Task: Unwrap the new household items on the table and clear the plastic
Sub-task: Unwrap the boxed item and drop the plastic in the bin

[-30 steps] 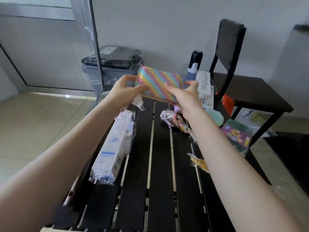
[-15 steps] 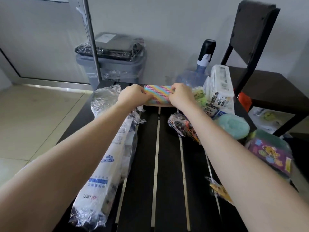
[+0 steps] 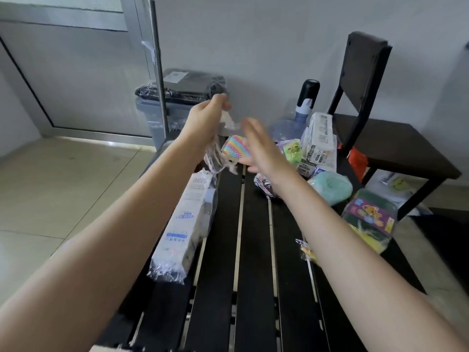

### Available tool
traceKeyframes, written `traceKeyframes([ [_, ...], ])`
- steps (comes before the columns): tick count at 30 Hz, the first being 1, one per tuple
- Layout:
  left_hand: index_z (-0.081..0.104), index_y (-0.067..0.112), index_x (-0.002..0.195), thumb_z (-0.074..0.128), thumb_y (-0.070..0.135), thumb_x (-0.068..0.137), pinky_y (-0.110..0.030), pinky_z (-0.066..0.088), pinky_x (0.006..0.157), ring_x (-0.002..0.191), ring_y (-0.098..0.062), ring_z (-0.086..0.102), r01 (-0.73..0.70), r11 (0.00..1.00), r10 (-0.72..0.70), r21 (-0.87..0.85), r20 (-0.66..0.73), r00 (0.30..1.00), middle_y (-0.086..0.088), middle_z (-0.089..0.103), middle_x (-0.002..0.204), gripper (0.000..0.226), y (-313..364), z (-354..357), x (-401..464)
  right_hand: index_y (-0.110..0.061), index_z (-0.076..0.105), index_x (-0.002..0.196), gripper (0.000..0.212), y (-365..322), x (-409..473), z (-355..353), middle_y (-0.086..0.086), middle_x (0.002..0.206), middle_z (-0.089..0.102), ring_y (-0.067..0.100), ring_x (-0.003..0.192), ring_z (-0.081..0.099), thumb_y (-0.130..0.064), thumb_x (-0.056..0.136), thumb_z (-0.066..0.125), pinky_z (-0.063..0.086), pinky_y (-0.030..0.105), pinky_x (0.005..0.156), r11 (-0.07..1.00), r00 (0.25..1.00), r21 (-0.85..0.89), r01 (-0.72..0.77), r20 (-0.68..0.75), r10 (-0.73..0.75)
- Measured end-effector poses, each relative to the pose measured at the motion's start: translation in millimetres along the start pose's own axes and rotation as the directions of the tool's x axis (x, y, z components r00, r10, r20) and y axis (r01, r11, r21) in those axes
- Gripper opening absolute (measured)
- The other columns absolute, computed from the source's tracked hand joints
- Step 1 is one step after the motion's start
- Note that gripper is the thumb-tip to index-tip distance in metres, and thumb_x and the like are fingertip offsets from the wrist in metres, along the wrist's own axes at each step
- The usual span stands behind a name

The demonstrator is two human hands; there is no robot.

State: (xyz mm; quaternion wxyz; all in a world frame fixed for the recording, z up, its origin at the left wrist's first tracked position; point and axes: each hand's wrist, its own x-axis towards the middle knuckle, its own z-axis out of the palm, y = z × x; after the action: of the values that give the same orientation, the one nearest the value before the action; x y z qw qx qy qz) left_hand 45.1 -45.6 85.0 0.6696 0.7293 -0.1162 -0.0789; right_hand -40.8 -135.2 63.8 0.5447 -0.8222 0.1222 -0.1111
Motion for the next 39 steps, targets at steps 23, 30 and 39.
traceKeyframes([
  [23,0.064,0.011,0.121,0.047,0.004,0.098,-0.001,0.034,0.074,0.087,-0.016,0.054,-0.336,0.698,0.453,0.632,-0.027,0.891,0.002,0.054,0.103,0.029,-94.7,-224.9,-177.3,-0.022,0.059,0.123,0.046,-39.7,-119.4,185.9,-0.002,0.116,0.061,0.014,0.109,0.059,0.005,0.09,0.042,0.05,0.023,0.093,0.975,0.94,0.153,0.16,0.277,-0.198],
  [30,0.026,0.02,0.149,0.041,0.009,0.098,-0.024,0.02,0.111,0.14,-0.018,0.028,-0.063,0.753,0.084,0.655,-0.001,0.996,0.003,0.026,0.153,0.054,-195.0,-276.8,-149.0,-0.012,0.065,0.121,0.04,-24.2,-86.0,229.4,0.001,0.115,0.063,-0.011,0.076,0.057,0.004,0.093,0.04,0.036,-0.001,0.069,0.946,0.919,-0.165,0.278,0.332,-0.212],
  [39,0.017,0.024,0.151,0.042,0.009,0.099,0.008,0.012,0.091,0.139,-0.002,0.014,-0.09,0.872,0.075,0.481,0.051,0.996,0.004,0.01,0.159,0.059,-186.8,-256.5,-142.0,-0.013,0.063,0.124,0.041,-9.4,-75.9,227.8,0.0,0.126,0.063,0.011,0.12,0.055,0.002,0.093,0.041,0.038,0.003,0.089,0.943,0.918,-0.146,0.3,0.311,-0.244],
])
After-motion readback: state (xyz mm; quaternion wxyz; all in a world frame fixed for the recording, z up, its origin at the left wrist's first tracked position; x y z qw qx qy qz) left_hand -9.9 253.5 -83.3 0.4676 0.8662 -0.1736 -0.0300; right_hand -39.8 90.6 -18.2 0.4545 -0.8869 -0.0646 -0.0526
